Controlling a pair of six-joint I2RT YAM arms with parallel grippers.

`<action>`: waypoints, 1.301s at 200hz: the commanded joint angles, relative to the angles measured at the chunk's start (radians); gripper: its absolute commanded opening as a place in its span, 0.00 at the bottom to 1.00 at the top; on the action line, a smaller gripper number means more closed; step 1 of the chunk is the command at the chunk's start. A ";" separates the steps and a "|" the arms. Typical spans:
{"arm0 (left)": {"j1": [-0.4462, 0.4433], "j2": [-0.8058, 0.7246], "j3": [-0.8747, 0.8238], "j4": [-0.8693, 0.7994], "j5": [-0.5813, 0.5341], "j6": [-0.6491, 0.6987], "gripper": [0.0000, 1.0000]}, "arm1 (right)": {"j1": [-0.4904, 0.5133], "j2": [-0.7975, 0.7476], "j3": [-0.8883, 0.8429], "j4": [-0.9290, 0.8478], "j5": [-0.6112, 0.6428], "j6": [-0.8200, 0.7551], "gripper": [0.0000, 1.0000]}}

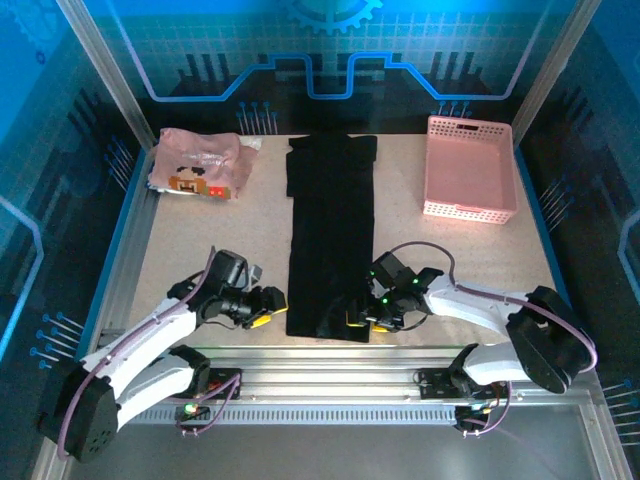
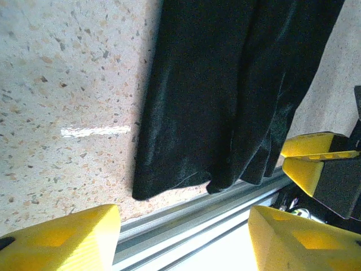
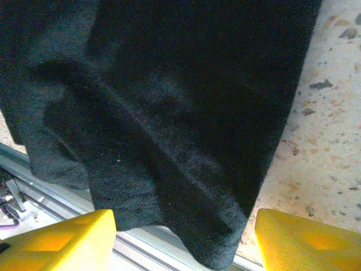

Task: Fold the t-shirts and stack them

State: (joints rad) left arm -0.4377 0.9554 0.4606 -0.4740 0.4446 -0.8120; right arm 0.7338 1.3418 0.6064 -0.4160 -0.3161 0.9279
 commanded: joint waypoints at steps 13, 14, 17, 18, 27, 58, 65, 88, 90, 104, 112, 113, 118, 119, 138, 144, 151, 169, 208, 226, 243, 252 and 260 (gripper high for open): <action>-0.075 0.040 -0.050 0.119 -0.017 -0.092 0.61 | 0.005 0.044 -0.002 0.020 0.001 0.010 0.67; -0.078 0.042 -0.051 0.121 -0.017 -0.094 0.61 | 0.006 0.044 -0.002 0.018 0.001 0.010 0.67; -0.083 0.049 -0.051 0.130 -0.017 -0.098 0.60 | 0.007 0.046 0.000 0.015 0.004 0.009 0.67; -0.086 0.052 -0.053 0.132 -0.017 -0.098 0.60 | 0.008 0.046 0.000 0.014 0.005 0.009 0.67; -0.102 0.077 -0.056 0.159 -0.013 -0.107 0.58 | 0.009 0.048 0.000 0.010 0.009 0.010 0.67; -0.127 0.153 -0.075 0.217 -0.009 -0.120 0.54 | 0.020 0.079 0.005 0.028 0.009 0.016 0.66; -0.133 0.168 -0.078 0.227 -0.007 -0.123 0.54 | 0.026 0.094 0.007 0.036 0.008 0.016 0.66; -0.159 0.224 -0.085 0.275 0.003 -0.137 0.48 | 0.045 0.149 0.016 0.066 0.017 0.028 0.58; -0.163 0.230 -0.084 0.279 0.004 -0.138 0.48 | 0.047 0.152 0.018 0.068 0.020 0.030 0.57; -0.201 0.279 -0.079 0.326 0.005 -0.154 0.44 | 0.055 0.168 0.021 0.087 0.035 0.045 0.48; -0.221 0.312 -0.077 0.358 0.005 -0.169 0.41 | 0.057 0.176 0.025 0.091 0.040 0.049 0.45; -0.222 0.314 -0.076 0.363 0.005 -0.170 0.40 | 0.057 0.177 0.025 0.092 0.041 0.050 0.44; -0.232 0.337 -0.074 0.382 0.006 -0.176 0.38 | 0.057 0.180 0.028 0.092 0.041 0.051 0.41; -0.233 0.342 -0.073 0.386 0.007 -0.176 0.37 | 0.056 0.181 0.028 0.092 0.041 0.051 0.40; -0.250 0.396 -0.064 0.411 -0.007 -0.183 0.26 | 0.064 0.185 0.049 0.063 0.051 0.047 0.23; -0.251 0.397 -0.064 0.406 -0.016 -0.183 0.20 | 0.067 0.178 0.054 0.048 0.060 0.045 0.18; -0.251 0.388 -0.059 0.391 -0.027 -0.180 0.14 | 0.069 0.166 0.059 0.028 0.063 0.045 0.13; -0.252 0.328 -0.041 0.309 -0.053 -0.163 0.02 | 0.076 0.119 0.068 -0.034 0.084 0.044 0.05; -0.263 0.129 -0.039 0.155 -0.108 -0.185 0.00 | 0.088 -0.006 0.057 -0.149 0.105 0.047 0.01; -0.295 0.066 -0.040 0.119 -0.121 -0.209 0.00 | 0.107 -0.045 0.045 -0.163 0.100 0.069 0.00; -0.333 0.004 -0.039 0.067 -0.144 -0.233 0.00 | 0.142 -0.078 0.044 -0.184 0.112 0.098 0.00; -0.350 -0.029 -0.041 0.040 -0.152 -0.248 0.00 | 0.162 -0.097 0.044 -0.204 0.122 0.114 0.00; -0.365 -0.066 -0.039 0.010 -0.163 -0.260 0.00 | 0.177 -0.119 0.043 -0.222 0.133 0.130 0.00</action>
State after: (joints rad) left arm -0.7540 0.9806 0.4152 -0.3271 0.3290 -1.0203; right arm 0.8543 1.2808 0.6674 -0.5476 -0.2089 0.9970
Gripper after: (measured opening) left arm 0.053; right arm 0.064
